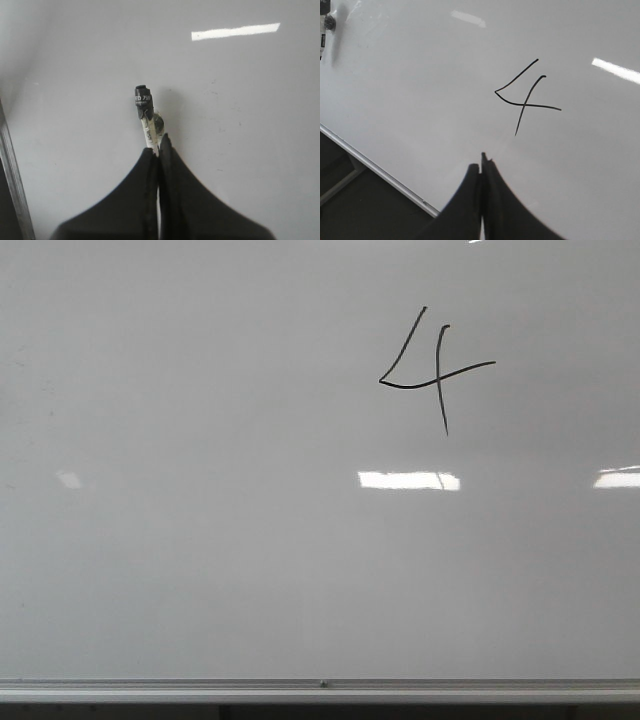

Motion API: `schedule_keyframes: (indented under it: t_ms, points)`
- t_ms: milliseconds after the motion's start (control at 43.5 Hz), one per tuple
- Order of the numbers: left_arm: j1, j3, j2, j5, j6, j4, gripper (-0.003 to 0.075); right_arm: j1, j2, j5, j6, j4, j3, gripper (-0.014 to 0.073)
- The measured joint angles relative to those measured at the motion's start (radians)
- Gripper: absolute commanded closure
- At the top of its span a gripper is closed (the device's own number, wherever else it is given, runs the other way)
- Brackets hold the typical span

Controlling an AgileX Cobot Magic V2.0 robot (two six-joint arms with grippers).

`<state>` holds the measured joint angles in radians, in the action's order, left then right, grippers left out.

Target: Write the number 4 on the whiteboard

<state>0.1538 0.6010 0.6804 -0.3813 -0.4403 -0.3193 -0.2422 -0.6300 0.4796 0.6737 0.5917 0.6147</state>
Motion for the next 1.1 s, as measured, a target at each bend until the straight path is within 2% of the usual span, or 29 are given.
schedule_keyframes:
  t_ms: [736, 851, 943, 1103]
  points:
    - [0.000, 0.000, -0.011, -0.005, 0.000, 0.000, 0.0741, 0.000, 0.000, 0.000, 0.000, 0.000, 0.000, 0.0664]
    - [-0.006, -0.007, -0.015, -0.003, 0.005, 0.035, 0.0741, 0.000, 0.000, 0.000, 0.000, 0.000, 0.000, 0.0664]
    - [-0.036, -0.030, -0.038, 0.027, 0.070, 0.111, 0.0741, 0.000, 0.000, -0.002, 0.000, 0.000, 0.000, 0.0664]
    - [-0.115, -0.144, -0.120, 0.185, 0.322, 0.313, 0.0741, 0.000, 0.000, -0.002, 0.000, 0.000, 0.000, 0.0664]
